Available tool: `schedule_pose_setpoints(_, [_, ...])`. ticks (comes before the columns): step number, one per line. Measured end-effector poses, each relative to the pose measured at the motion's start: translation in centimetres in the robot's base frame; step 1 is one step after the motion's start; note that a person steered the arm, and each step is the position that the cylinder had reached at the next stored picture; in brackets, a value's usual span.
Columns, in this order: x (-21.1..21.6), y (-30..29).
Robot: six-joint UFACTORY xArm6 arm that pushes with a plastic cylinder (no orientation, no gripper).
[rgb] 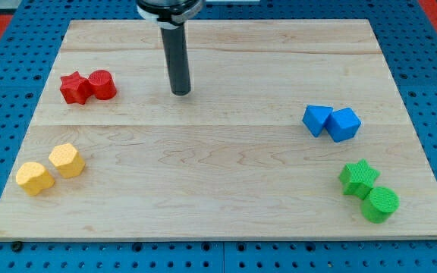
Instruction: Place your arm to the top right of the green star
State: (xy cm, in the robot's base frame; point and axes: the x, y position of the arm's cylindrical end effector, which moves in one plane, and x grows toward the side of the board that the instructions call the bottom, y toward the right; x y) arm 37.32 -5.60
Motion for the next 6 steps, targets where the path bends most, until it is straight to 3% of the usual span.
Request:
schedule_pose_setpoints(2, [0.0,1.3])
schedule_pose_setpoints(5, [15.0,5.5])
schedule_pose_setpoints(6, [14.2,15.2])
